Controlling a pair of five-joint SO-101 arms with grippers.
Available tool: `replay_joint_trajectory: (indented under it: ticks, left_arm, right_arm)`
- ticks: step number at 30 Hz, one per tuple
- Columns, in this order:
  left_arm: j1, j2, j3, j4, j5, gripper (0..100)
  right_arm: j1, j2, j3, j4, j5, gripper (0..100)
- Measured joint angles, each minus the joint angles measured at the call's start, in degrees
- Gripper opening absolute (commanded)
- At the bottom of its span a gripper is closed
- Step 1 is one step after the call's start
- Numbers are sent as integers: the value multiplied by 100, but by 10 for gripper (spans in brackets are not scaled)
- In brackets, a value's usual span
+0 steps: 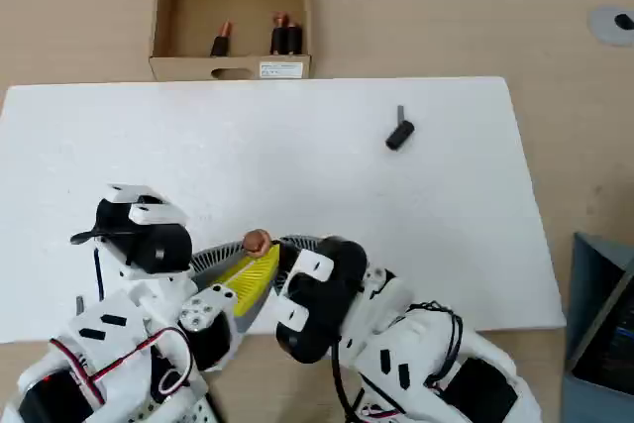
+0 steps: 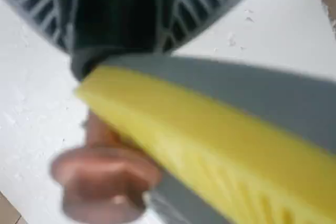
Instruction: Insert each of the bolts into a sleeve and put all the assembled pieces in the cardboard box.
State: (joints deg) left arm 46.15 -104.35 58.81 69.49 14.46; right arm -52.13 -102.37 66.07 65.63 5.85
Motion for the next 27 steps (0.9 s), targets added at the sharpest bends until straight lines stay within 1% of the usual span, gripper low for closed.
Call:
replay_joint_trajectory:
  ticks: [3, 6, 14, 17, 20, 22, 24, 27]
  left_arm:
    - [0, 0, 0, 9, 0, 104]
    - [70, 0, -35, 264, 18, 148]
    - [123, 0, -422, 923, 0, 149]
    - [141, 0, -607, 1116, -158, 149]
    - [-273, 0, -879, 1248, -431, 133]
    - [-651, 0, -1064, 1319, -703, 77]
    - [-1046, 0, -1231, 1319, -967, 1]
    - [-1600, 0, -1503, 1319, -1319, 9]
  right_arm:
    - [0, 9, 0, 0, 0, 9]
    - [53, 0, 0, 0, -9, 9]
    - [26, 9, 88, 0, -9, 9]
    - [44, 9, 97, -9, -9, 9]
    - [44, 9, 114, -9, -9, 9]
    - [44, 9, 114, -9, -18, 9]
    - [70, 9, 114, -9, -18, 9]
    - [422, 9, 114, -9, -229, 9]
